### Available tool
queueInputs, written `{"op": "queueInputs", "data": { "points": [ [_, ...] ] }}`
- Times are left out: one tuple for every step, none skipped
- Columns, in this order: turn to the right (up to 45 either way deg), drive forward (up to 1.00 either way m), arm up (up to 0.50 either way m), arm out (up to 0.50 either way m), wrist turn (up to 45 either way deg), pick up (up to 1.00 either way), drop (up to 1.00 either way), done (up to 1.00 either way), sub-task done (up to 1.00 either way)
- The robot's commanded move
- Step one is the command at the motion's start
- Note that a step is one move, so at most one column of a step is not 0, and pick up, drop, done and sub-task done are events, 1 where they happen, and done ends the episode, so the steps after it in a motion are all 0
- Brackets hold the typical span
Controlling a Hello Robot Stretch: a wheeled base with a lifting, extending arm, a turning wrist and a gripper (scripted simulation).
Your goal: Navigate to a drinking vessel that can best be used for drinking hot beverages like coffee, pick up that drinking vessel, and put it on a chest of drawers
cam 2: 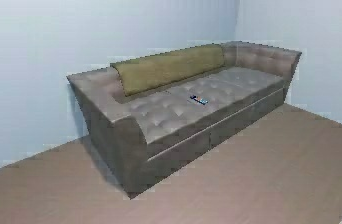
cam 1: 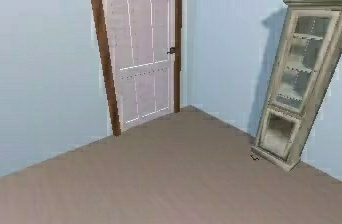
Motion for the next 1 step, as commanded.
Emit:
{"op": "queueInputs", "data": {
  "points": [
    [45.0, 0.00, 0.00, 0.00, 0.0, 0.00, 0.00, 0.00, 0.00]
  ]
}}
